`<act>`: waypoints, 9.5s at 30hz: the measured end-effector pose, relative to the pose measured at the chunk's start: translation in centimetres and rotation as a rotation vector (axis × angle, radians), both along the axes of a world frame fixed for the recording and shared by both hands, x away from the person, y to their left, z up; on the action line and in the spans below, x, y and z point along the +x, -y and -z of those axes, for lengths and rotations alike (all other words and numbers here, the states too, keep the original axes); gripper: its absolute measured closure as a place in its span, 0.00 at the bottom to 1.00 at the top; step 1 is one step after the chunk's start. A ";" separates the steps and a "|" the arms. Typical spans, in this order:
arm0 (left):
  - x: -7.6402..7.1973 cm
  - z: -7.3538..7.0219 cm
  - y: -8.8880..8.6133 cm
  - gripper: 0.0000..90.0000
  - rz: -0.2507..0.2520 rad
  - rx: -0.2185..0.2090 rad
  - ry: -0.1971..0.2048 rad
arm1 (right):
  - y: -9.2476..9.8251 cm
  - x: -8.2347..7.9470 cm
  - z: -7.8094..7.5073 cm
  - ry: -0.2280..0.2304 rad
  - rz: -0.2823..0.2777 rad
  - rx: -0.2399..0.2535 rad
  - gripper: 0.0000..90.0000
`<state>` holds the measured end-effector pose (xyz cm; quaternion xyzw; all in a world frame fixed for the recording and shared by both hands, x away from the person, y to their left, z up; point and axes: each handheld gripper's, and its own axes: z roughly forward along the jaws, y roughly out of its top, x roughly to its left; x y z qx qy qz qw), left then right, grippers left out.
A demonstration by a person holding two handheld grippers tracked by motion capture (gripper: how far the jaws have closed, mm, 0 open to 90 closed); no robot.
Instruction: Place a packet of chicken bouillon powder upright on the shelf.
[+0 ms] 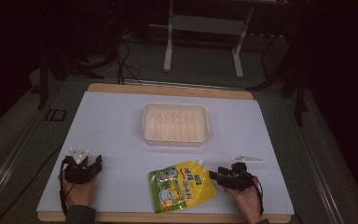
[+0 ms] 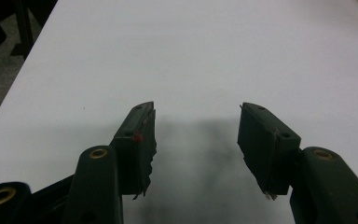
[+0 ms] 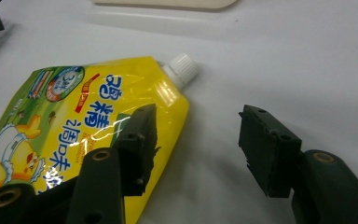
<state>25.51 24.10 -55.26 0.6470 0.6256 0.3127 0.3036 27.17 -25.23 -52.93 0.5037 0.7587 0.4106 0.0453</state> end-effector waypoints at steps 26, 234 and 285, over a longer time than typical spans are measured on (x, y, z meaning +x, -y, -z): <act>0.1 0.0 0.1 0.50 -0.002 0.008 -0.009 | -3.4 1.0 1.3 -0.221 -0.064 0.053 0.84; 0.0 -0.1 -0.2 0.49 -0.043 -0.028 0.028 | -8.1 4.0 -18.8 0.280 -0.141 0.220 1.00; -0.1 -0.1 -0.3 0.49 -0.044 -0.032 0.027 | -6.9 7.6 -19.3 0.314 -0.070 0.159 1.00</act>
